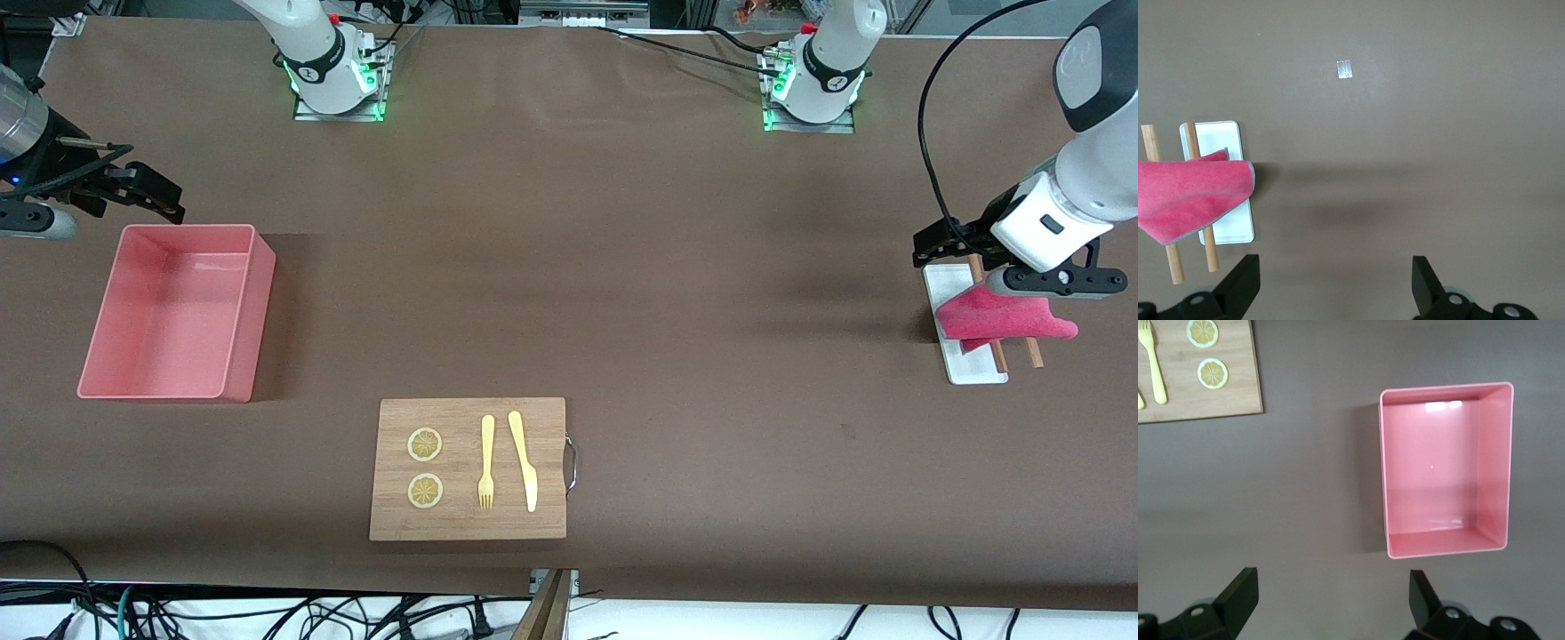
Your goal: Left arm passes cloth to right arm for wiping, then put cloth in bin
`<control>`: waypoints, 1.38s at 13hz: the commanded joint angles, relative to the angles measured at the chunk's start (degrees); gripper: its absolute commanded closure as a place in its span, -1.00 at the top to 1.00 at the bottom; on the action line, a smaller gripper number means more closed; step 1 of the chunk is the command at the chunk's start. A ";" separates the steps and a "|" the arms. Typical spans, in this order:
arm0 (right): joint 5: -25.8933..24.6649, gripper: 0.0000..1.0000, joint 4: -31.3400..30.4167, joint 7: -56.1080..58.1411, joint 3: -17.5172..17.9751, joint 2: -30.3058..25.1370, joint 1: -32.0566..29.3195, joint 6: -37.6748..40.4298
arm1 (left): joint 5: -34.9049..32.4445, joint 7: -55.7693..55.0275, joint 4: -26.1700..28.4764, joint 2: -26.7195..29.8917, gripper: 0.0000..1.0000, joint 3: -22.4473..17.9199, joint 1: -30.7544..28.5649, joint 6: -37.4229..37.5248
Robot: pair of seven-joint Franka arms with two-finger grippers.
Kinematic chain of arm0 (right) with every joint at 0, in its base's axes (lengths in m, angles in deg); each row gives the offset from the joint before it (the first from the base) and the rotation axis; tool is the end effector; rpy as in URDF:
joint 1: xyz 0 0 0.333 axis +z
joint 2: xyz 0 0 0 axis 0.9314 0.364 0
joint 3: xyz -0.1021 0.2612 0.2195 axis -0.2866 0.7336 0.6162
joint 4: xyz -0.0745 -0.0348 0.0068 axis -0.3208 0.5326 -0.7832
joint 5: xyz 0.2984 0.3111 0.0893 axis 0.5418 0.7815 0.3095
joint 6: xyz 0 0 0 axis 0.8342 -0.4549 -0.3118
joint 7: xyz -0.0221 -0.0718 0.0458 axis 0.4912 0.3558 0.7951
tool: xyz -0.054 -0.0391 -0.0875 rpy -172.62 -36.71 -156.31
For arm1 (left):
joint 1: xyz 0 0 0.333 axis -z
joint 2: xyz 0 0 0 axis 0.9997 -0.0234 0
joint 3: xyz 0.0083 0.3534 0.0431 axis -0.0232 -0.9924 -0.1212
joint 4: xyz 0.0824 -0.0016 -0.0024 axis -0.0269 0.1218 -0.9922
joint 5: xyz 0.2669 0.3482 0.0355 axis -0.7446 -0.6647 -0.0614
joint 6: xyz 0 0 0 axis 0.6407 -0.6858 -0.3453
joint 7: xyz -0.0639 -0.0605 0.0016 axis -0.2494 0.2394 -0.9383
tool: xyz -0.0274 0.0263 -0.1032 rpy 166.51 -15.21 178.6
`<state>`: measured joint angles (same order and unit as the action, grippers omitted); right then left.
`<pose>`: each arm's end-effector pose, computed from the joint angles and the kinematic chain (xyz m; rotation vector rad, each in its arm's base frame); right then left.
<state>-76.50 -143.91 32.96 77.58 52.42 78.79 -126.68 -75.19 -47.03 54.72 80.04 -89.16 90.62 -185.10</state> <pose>0.6013 0.0357 0.6426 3.0994 -0.1082 -0.0747 0.6190 -0.0134 0.5391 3.1271 -0.0095 -0.1262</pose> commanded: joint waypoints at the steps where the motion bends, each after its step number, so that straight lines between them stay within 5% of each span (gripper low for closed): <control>1: 0.41 0.99 0.44 0.10 0.15 -0.37 -0.03 3.27 | -1.26 2.15 -4.05 -3.41 1.00 -0.37 -0.90 0.53; 7: 0.41 0.99 0.44 0.10 0.24 -0.46 -0.03 3.37 | 1.01 27.94 -7.76 -6.58 1.00 -0.28 -13.71 0.44; 18: 0.41 0.99 0.44 0.10 0.06 -0.38 -0.03 3.37 | 24.03 87.98 -6.70 -15.62 1.00 -0.37 -44.91 5.26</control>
<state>-76.46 -143.90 32.96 77.70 52.37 78.80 -124.13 -55.18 32.67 48.97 67.24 -90.32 49.70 -182.38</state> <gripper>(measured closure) 0.004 0.000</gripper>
